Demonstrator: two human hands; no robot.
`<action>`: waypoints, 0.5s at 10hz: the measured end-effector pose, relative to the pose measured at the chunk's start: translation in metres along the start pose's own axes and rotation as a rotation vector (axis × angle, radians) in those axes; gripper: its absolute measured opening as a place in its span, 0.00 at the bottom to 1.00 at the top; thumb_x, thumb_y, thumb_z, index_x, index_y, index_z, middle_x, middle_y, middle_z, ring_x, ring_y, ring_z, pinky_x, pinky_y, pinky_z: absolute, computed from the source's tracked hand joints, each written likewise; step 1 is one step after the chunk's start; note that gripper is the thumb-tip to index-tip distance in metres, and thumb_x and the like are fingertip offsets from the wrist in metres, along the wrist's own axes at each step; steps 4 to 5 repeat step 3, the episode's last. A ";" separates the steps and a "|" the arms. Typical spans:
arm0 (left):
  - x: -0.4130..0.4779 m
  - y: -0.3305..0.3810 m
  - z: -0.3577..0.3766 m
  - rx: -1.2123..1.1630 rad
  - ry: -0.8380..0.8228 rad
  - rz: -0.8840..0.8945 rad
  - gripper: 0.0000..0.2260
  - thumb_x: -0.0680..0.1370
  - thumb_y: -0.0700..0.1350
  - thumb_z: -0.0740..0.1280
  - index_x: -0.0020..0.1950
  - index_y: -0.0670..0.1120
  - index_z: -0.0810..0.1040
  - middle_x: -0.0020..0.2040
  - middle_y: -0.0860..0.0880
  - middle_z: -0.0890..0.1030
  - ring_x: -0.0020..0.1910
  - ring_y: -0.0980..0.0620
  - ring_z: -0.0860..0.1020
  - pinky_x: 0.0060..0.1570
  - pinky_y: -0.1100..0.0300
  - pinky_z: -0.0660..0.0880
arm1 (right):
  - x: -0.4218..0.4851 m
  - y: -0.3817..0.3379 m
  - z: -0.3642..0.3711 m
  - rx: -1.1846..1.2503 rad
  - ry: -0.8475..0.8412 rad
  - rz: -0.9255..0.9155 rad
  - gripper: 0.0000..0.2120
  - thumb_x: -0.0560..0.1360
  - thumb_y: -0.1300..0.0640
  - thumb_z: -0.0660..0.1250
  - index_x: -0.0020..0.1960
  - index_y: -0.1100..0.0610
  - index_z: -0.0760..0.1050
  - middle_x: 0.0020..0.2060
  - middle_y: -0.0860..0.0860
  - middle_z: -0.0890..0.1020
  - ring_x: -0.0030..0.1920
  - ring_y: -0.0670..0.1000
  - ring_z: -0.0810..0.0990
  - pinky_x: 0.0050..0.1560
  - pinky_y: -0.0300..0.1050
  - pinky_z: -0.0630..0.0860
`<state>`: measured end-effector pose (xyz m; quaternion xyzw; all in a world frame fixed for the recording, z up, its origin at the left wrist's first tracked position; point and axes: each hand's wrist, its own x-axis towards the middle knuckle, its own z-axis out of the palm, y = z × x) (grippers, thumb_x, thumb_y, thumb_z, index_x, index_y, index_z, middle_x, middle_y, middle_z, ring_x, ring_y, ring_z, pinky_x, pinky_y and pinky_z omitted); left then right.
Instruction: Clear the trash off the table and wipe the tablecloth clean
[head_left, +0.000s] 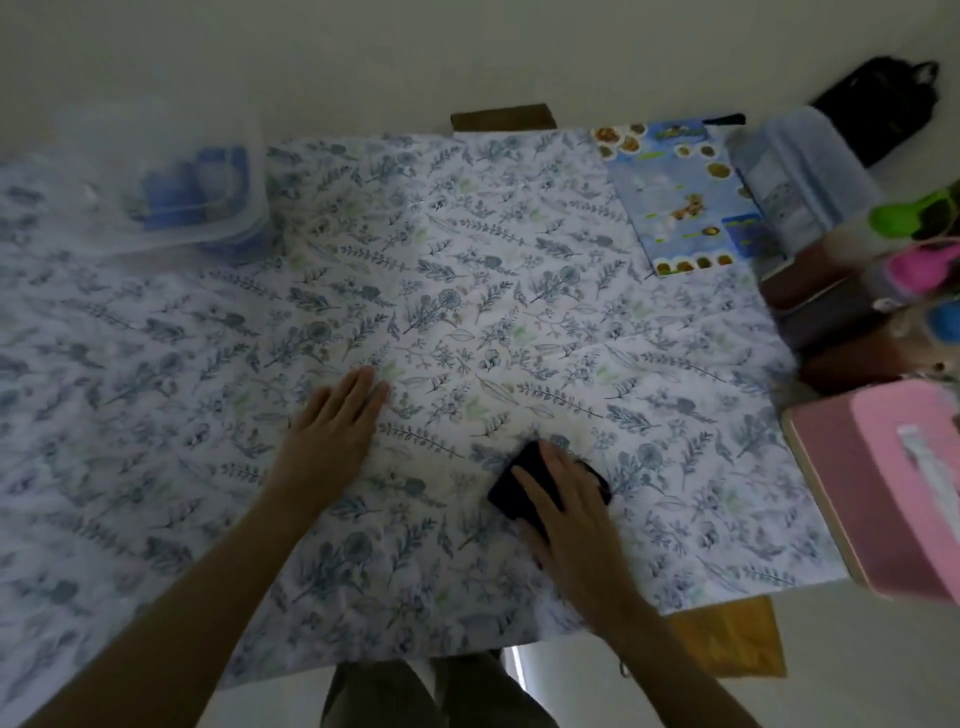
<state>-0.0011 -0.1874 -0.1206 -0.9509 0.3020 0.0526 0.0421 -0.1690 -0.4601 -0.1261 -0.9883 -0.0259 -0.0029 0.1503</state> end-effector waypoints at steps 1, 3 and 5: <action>-0.001 0.013 -0.014 -0.070 -0.082 -0.083 0.29 0.80 0.41 0.59 0.78 0.42 0.49 0.79 0.41 0.51 0.78 0.44 0.54 0.75 0.46 0.58 | -0.005 0.046 -0.031 -0.046 -0.027 0.209 0.24 0.80 0.44 0.49 0.73 0.53 0.62 0.75 0.56 0.60 0.73 0.59 0.60 0.70 0.60 0.64; -0.002 0.030 -0.057 -0.150 -0.176 -0.215 0.26 0.83 0.49 0.49 0.78 0.41 0.45 0.80 0.44 0.49 0.79 0.47 0.50 0.77 0.50 0.49 | 0.004 0.081 -0.071 -0.189 -0.136 0.429 0.29 0.78 0.43 0.44 0.70 0.57 0.66 0.72 0.62 0.64 0.71 0.64 0.63 0.65 0.73 0.56; -0.002 0.030 -0.057 -0.150 -0.176 -0.215 0.26 0.83 0.49 0.49 0.78 0.41 0.45 0.80 0.44 0.49 0.79 0.47 0.50 0.77 0.50 0.49 | 0.004 0.081 -0.071 -0.189 -0.136 0.429 0.29 0.78 0.43 0.44 0.70 0.57 0.66 0.72 0.62 0.64 0.71 0.64 0.63 0.65 0.73 0.56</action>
